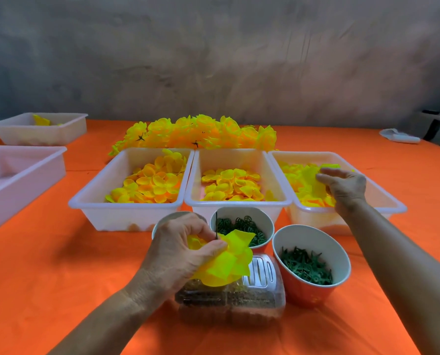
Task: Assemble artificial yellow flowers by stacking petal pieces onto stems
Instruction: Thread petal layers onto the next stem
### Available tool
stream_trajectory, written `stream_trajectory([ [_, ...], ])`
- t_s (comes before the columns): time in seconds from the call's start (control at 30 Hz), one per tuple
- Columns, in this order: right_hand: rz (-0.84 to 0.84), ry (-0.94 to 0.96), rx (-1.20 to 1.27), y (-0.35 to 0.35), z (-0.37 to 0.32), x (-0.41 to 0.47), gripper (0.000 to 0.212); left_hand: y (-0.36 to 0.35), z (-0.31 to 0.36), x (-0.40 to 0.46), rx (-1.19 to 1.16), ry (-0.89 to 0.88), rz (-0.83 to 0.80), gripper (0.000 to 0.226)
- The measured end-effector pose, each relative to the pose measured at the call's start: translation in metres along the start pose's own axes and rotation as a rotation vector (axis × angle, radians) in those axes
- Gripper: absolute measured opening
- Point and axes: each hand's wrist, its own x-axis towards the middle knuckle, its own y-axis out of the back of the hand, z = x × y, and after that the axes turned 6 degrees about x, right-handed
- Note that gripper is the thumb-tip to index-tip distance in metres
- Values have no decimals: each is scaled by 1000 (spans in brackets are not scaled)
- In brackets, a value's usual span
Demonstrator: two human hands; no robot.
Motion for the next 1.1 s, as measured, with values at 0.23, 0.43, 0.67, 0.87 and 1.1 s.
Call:
stream_trajectory([
  [0.23,-89,-18,284,8,-40,-36,33,0,-1,0,-14,-2,-1,13],
  [0.43,-303,-63,409,2,-79,-73,33,0,-1,-4,-56,23,4,14],
  [0.67,-493,-53,390,-13,-101,-120,37,5,5,-4,-19,-7,9,14],
  [0.87,-560,-88,378,-31,-106,-144,67,12,6,-6,-2,-17,-54,11],
  [1.1,-616,-237,406,-51,-100,-162,31,18,12,-1,157,-71,-63,12],
])
